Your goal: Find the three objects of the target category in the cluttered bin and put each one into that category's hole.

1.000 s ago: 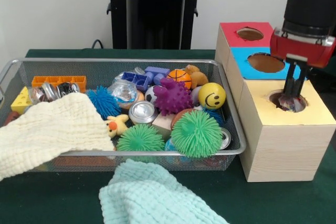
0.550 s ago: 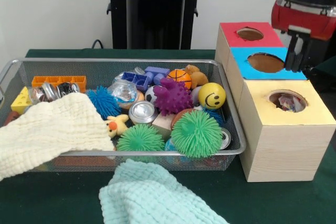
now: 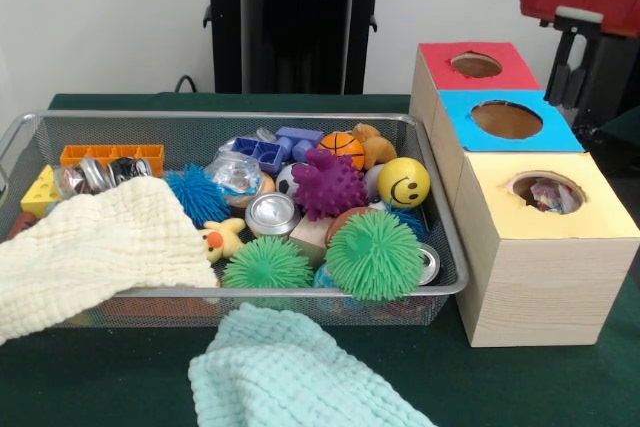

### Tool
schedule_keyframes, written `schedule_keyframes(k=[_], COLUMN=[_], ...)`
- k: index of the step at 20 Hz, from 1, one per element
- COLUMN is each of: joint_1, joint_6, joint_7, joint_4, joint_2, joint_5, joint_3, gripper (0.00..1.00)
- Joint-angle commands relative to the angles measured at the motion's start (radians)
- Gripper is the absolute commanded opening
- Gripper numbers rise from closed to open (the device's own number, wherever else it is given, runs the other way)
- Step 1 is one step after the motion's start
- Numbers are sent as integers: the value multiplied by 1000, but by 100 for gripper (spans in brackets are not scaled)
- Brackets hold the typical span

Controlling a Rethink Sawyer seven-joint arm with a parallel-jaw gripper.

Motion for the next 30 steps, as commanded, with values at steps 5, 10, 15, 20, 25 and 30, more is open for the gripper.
schedule_keyframes(k=[5, 10, 15, 20, 25, 30], joint_1=[-165, -243, -292, -322, -363, -378], joint_6=[-39, -101, -90, -236, -300, -293], joint_7=[-50, -113, -124, -61, -51, -33], joint_4=[57, 100, 113, 161, 161, 149], joint_2=[24, 8, -15, 10, 37, 36], joint_5=[-68, -121, -183, -243, -299, -338], joint_3=[153, 208, 246, 289, 330, 342], gripper=[0, 0, 0, 0, 0, 0])
